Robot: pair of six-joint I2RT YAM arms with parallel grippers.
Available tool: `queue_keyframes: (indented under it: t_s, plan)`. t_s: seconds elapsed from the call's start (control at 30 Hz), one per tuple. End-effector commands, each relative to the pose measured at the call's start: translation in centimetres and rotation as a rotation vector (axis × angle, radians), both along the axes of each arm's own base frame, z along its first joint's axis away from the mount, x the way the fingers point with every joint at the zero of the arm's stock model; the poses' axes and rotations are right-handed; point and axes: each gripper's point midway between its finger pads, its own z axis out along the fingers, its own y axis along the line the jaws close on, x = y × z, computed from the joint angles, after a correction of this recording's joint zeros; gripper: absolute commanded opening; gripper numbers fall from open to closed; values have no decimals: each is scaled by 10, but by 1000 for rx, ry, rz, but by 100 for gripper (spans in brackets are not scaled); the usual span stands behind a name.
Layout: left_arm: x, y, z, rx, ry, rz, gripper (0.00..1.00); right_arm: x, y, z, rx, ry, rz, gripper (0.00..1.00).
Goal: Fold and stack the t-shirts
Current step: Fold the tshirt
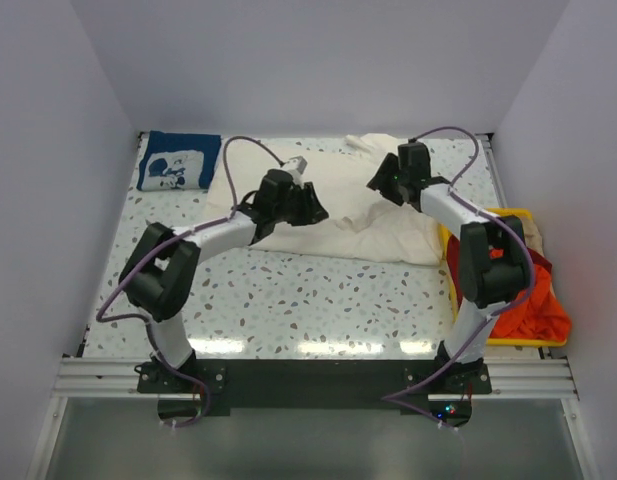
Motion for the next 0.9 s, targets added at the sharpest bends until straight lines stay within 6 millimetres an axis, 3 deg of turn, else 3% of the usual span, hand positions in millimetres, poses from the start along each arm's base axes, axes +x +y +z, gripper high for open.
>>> queue_keyframes:
  t_s: [0.0,0.03,0.23,0.6,0.8,0.87]
  plan:
    - [-3,-52,9,-9,-66,-145,44,-20,-29,27,-86,-35,-18,57]
    - [-7,-71,4,-1,-62,-181,44,-24,-31,26,-96,-33,-18,57]
    - [-6,-108,-22,20,-32,-226,46,-52,-38,20,-99,-21,-16,56]
    - [11,-134,-46,-18,-8,-235,54,-71,-37,27,-75,-44,-7,56]
    - [20,-144,-49,-54,-10,-230,54,-77,-38,29,-74,-52,-9,56]
    - [23,-148,-42,-84,-30,-228,55,-79,-39,30,-75,-53,-9,56]
